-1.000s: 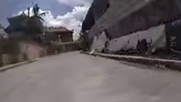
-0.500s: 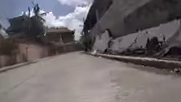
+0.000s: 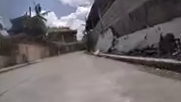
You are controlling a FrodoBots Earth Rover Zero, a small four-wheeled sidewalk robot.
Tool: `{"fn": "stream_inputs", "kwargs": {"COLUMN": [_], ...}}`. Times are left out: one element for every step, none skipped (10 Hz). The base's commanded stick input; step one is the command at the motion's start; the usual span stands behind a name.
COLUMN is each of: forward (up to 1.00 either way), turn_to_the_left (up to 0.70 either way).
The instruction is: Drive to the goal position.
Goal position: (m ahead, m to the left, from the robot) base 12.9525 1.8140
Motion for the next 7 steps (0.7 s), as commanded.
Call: {"fn": "stream_inputs", "kwargs": {"forward": [1.0, 1.0, 1.0, 1.0, 1.0, 1.0, 1.0], "turn_to_the_left": [-0.02, 0.0, -0.02, -0.02, 0.0, -0.02, -0.02]}}
